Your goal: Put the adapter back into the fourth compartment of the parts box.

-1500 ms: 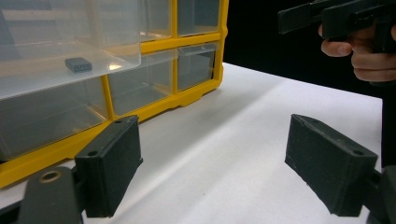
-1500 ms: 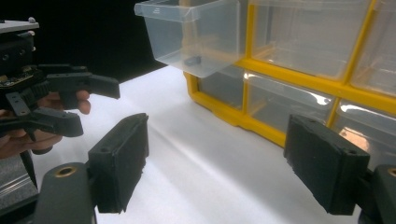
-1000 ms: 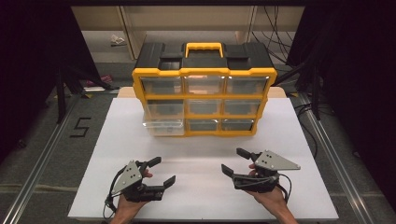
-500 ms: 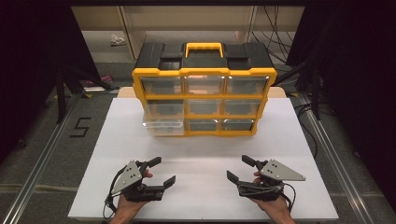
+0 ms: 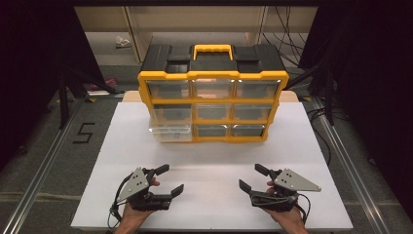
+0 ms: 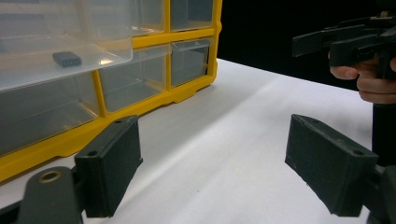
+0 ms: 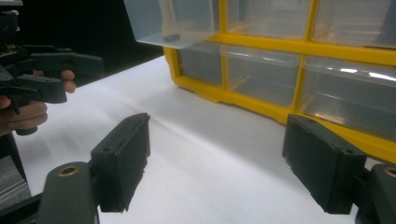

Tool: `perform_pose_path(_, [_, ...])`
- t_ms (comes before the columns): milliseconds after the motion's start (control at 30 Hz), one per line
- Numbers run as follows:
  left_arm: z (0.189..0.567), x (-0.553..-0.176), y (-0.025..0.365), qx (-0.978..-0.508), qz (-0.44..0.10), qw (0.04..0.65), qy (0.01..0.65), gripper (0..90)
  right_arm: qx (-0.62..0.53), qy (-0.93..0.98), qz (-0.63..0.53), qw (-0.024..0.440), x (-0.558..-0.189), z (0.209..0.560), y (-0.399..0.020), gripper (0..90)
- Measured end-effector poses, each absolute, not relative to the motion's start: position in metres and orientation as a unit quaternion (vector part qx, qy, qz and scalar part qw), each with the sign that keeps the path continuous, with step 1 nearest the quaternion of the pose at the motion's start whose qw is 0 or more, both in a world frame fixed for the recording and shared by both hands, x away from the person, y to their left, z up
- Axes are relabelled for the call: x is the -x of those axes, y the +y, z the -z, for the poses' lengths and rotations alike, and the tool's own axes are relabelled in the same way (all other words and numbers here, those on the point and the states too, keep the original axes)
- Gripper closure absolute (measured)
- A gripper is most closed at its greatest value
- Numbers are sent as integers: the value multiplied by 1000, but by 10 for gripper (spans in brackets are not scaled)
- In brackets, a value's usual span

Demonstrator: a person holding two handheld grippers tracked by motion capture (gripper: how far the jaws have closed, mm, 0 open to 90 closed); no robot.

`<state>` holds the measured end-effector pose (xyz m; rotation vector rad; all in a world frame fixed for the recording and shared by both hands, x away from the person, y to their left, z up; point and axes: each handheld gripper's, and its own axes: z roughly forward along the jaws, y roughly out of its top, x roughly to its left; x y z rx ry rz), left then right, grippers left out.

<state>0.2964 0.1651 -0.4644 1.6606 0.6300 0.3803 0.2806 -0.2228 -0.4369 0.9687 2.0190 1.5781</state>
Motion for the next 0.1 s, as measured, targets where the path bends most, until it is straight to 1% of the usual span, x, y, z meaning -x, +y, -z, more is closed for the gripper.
perform_pose_path(100, [464,-296,165,-721,-165,615,273,178,-348,720,-565,202,-281,436,-224,240])
